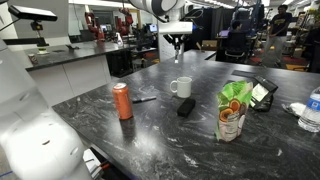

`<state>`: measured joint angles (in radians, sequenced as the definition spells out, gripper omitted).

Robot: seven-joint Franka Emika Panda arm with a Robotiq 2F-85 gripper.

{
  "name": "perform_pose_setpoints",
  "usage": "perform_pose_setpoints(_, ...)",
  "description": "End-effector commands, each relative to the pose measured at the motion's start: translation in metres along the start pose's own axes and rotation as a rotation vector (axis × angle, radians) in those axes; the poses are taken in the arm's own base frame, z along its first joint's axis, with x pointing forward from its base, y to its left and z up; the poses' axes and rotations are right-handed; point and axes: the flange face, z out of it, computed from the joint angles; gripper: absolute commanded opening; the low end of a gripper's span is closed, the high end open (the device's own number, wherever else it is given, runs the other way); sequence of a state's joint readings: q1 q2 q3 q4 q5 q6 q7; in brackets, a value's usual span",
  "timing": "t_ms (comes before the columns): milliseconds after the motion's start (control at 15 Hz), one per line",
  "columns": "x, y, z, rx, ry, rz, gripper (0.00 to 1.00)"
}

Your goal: Put the marker in the cup

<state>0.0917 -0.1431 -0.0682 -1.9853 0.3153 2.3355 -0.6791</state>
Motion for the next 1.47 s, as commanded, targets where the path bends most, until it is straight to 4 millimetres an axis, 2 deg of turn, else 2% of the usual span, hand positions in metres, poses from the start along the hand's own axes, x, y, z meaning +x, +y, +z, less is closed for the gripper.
perform_pose_setpoints(0,-0.029,0.024,0.009,0.011,0.052,0.036,0.04)
perform_pose_setpoints(533,-0.081,0.06,0.057,0.11,0.034,0.131,0.04)
perform_pose_setpoints(867,-0.097,0.079,0.09,0.166,0.034,0.155,0.04)
perform_pose_setpoints(1200,-0.11,0.08,0.114,0.198,0.006,0.16,0.04)
perform_pose_setpoints(1267,-0.112,0.079,0.116,0.197,-0.007,0.156,0.42)
perform_pose_setpoints(1400,-0.115,0.076,0.116,0.19,-0.023,0.149,0.48)
